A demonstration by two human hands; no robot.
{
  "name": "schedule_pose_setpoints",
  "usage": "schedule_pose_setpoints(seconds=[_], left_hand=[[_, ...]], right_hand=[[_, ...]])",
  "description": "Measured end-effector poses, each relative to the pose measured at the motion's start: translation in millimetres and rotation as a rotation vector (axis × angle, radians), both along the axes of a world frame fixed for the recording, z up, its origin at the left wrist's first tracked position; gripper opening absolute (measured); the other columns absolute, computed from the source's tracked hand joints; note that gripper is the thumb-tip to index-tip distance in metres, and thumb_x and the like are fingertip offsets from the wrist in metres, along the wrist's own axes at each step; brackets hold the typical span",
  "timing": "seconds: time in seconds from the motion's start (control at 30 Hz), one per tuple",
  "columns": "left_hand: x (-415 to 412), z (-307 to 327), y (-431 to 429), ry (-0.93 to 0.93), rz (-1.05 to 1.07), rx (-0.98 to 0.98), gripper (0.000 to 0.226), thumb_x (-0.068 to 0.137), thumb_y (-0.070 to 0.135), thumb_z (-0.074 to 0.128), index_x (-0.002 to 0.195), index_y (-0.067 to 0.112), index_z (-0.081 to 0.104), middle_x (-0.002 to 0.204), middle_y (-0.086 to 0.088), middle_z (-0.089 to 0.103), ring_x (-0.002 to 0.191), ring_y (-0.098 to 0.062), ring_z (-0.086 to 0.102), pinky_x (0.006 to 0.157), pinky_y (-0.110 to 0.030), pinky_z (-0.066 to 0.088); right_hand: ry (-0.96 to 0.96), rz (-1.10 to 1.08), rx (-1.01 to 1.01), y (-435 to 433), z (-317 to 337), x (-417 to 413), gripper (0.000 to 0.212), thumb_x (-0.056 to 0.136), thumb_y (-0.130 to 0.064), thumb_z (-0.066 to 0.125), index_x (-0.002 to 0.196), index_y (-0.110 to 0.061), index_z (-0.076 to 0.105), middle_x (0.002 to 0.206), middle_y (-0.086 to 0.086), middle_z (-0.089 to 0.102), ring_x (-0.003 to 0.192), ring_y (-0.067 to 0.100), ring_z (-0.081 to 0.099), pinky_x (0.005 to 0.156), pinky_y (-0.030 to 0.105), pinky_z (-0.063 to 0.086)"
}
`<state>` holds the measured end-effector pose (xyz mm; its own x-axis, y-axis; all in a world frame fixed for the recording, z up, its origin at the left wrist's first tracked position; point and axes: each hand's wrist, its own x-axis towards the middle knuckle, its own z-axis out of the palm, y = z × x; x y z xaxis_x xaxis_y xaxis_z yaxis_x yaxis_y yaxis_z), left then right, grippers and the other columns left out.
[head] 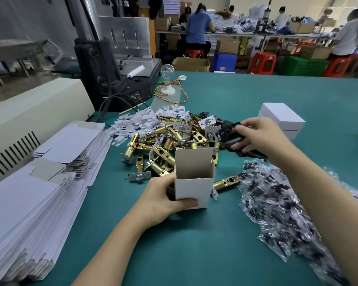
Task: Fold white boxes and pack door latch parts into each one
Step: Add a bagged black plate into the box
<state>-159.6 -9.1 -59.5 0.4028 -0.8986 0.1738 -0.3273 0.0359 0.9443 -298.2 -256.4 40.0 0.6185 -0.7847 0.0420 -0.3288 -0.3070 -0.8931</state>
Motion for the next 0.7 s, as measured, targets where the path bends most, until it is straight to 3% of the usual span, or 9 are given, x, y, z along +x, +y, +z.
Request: schedule_pose_setpoints(seconds=[0.1, 0.13, 0.23, 0.33, 0.47, 0.53, 0.6, 0.7], left_hand=[[1, -2, -1, 0.011, 0.009, 0.013, 0.044, 0.069, 0.045, 0.089, 0.109, 0.055, 0.073, 0.108, 0.013, 0.079, 0.099, -0.012, 0.075, 0.087, -0.032, 0.062], [1, -2, -1, 0.01, 0.013, 0.016, 0.044, 0.069, 0.045, 0.089, 0.109, 0.055, 0.073, 0.109, 0.013, 0.079, 0.099, -0.012, 0.075, 0.087, -0.032, 0.062], [0, -2, 1, -0.006, 0.032, 0.014, 0.044, 0.072, 0.042, 0.09, 0.11, 0.055, 0.072, 0.108, 0.015, 0.078, 0.098, -0.009, 0.075, 0.084, -0.026, 0.061], [-1, 0, 2, -0.112, 0.065, -0.005, 0.045, 0.077, 0.028, 0.094, 0.106, 0.055, 0.072, 0.104, 0.025, 0.076, 0.095, 0.001, 0.071, 0.077, -0.011, 0.052], [-1, 0, 2, -0.201, 0.121, -0.017, 0.048, 0.077, 0.027, 0.095, 0.11, 0.05, 0.067, 0.104, 0.03, 0.073, 0.093, 0.003, 0.068, 0.075, -0.013, 0.052], [0, 1, 3, -0.166, 0.128, -0.017, 0.048, 0.076, 0.028, 0.095, 0.11, 0.048, 0.067, 0.103, 0.03, 0.073, 0.093, 0.004, 0.068, 0.074, -0.012, 0.052], [-2, 2, 3, -0.119, 0.134, -0.01, 0.048, 0.071, 0.041, 0.095, 0.111, 0.046, 0.069, 0.104, 0.029, 0.074, 0.095, 0.003, 0.069, 0.074, -0.012, 0.053], [-2, 4, 3, -0.073, 0.114, 0.038, 0.056, 0.065, 0.06, 0.085, 0.116, 0.043, 0.07, 0.109, 0.026, 0.075, 0.102, 0.0, 0.071, 0.08, -0.018, 0.058]], right_hand=[[-0.222, 0.117, 0.201, 21, 22, -6, 0.003, 0.103, -0.01, 0.061, 0.105, -0.012, 0.062, 0.088, 0.016, 0.079, 0.069, 0.027, 0.078, 0.051, 0.024, 0.058], [-0.275, 0.152, 0.227, 26, 28, -8, 0.008, 0.102, -0.009, 0.061, 0.109, -0.013, 0.061, 0.087, 0.016, 0.079, 0.067, 0.026, 0.077, 0.052, 0.023, 0.058], [-0.369, 0.264, 0.303, 43, 41, -14, 0.007, 0.101, -0.007, 0.059, 0.104, -0.012, 0.063, 0.086, 0.014, 0.078, 0.07, 0.025, 0.078, 0.059, 0.024, 0.06], [-0.395, 0.406, 0.391, 55, 49, -20, 0.011, 0.097, -0.015, 0.058, 0.104, -0.01, 0.065, 0.098, 0.015, 0.079, 0.088, 0.027, 0.079, 0.068, 0.025, 0.062], [-0.381, 0.593, 0.354, 64, 54, -31, 0.032, 0.093, -0.025, 0.06, 0.119, -0.006, 0.064, 0.123, 0.014, 0.073, 0.116, 0.031, 0.071, 0.073, 0.021, 0.059], [-0.328, 0.552, 0.202, 68, 55, -33, 0.027, 0.093, -0.023, 0.063, 0.114, -0.006, 0.064, 0.114, 0.013, 0.077, 0.106, 0.03, 0.075, 0.062, 0.018, 0.051], [-0.264, 0.486, 0.035, 71, 54, -32, 0.019, 0.091, -0.024, 0.066, 0.1, -0.008, 0.065, 0.097, 0.011, 0.08, 0.084, 0.028, 0.079, 0.052, 0.019, 0.042], [-0.22, 0.434, -0.127, 78, 52, -24, 0.006, 0.095, -0.014, 0.07, 0.09, -0.01, 0.07, 0.074, 0.008, 0.077, 0.053, 0.022, 0.07, 0.049, 0.02, 0.048]])
